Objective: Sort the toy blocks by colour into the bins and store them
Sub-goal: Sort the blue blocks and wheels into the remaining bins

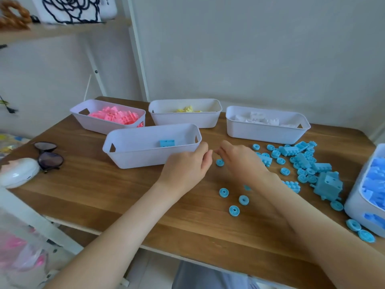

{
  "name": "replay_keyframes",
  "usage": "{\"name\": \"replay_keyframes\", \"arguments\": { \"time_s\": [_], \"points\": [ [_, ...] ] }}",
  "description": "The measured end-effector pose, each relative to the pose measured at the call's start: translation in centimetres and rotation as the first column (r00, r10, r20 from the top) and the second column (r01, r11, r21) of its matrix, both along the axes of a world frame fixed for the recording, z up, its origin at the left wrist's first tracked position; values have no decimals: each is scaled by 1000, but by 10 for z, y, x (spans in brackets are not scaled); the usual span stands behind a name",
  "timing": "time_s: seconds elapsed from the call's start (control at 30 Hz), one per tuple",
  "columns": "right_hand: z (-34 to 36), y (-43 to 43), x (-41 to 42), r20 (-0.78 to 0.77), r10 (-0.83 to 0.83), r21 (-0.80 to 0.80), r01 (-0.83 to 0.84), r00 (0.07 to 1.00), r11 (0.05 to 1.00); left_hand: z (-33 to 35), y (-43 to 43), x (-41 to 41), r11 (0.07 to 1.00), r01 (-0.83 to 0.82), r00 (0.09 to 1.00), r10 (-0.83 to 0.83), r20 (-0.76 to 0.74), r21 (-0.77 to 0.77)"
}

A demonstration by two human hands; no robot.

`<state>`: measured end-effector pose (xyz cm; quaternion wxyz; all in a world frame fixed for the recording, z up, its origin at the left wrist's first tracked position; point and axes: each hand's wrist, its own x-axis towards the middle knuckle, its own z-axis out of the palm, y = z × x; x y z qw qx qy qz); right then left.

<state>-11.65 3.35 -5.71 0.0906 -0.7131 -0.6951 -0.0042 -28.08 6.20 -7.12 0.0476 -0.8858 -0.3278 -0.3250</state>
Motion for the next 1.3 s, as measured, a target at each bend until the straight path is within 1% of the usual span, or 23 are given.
{"name": "replay_keyframes", "arguments": {
  "time_s": [0.07, 0.1, 0.17, 0.23, 0.27, 0.3, 0.37, 0.47, 0.53, 0.57, 0.63, 0.7, 0.73, 0.77, 0.9, 0.97, 1.03, 1.1, 1.17, 1.23, 1.3],
  "points": [
    [5, 11, -2, -200, 13, 123, 12, 980, 992, 13, 5, -8, 998, -35, 997, 32, 63, 50],
    [11, 18, -4, -305, 29, 188, 31, 952, 982, 21, 8, -12, 996, -47, 993, 39, 109, 73],
    [29, 30, -15, -480, 59, 268, 82, 875, 960, 38, 16, -19, 992, -56, 979, 31, 203, 116],
    [51, 42, -32, -584, 122, 324, 92, 803, 941, 55, 26, -27, 984, -90, 959, 44, 280, 153],
    [62, 48, -42, -601, 171, 367, 80, 781, 927, 62, 34, -32, 985, -117, 947, 73, 311, 126],
    [70, 55, -53, -599, 220, 413, 62, 770, 908, 68, 42, -37, 987, -145, 937, 116, 328, 66],
    [79, 69, -72, -577, 275, 480, 47, 769, 876, 70, 63, -48, 971, -214, 925, 236, 299, -108],
    [72, 89, -90, -544, 256, 499, 63, 799, 864, 50, 86, -66, 901, -335, 914, 382, 139, -275],
    [59, 102, -96, -520, 224, 440, 33, 824, 898, 39, 92, -72, 856, -369, 910, 412, 48, -362],
    [51, 106, -96, -495, 220, 383, -17, 840, 924, 35, 94, -74, 835, -365, 912, 409, 20, -412],
    [36, 110, -96, -437, 244, 209, -166, 866, 964, 35, 96, -76, 798, -354, 920, 391, -29, -488],
    [30, 108, -93, -317, 261, -26, -283, 912, 959, 38, 97, -76, 775, -354, 929, 356, -101, -524],
    [30, 107, -91, -261, 267, -119, -306, 928, 945, 38, 98, -75, 764, -352, 933, 336, -132, -541],
    [31, 105, -88, -232, 271, -177, -315, 934, 933, 38, 98, -75, 753, -352, 934, 318, -160, -556],
    [33, 104, -78, -183, 267, -282, -311, 946, 908, 41, 96, -75, 698, -343, 938, 222, -265, -629],
    [31, 101, -70, -136, 271, -340, -302, 953, 891, 43, 91, -77, 657, -378, 916, 165, -365, -652],
    [31, 94, -61, -101, 288, -374, -304, 952, 876, 44, 87, -78, 636, -415, 883, 109, -457, -650],
    [33, 85, -54, -82, 300, -393, -307, 950, 867, 44, 84, -76, 624, -405, 882, 73, -465, -668],
    [38, 72, -46, -96, 303, -366, -316, 948, 875, 45, 78, -70, 623, -386, 890, 58, -452, -680],
    [46, 53, -36, -135, 287, -258, -314, 948, 914, 46, 70, -60, 659, -355, 905, 65, -420, -663],
    [56, 30, -22, -215, 255, -160, -292, 943, 943, 49, 55, -43, 748, -315, 931, 124, -343, -584]
  ]
}}
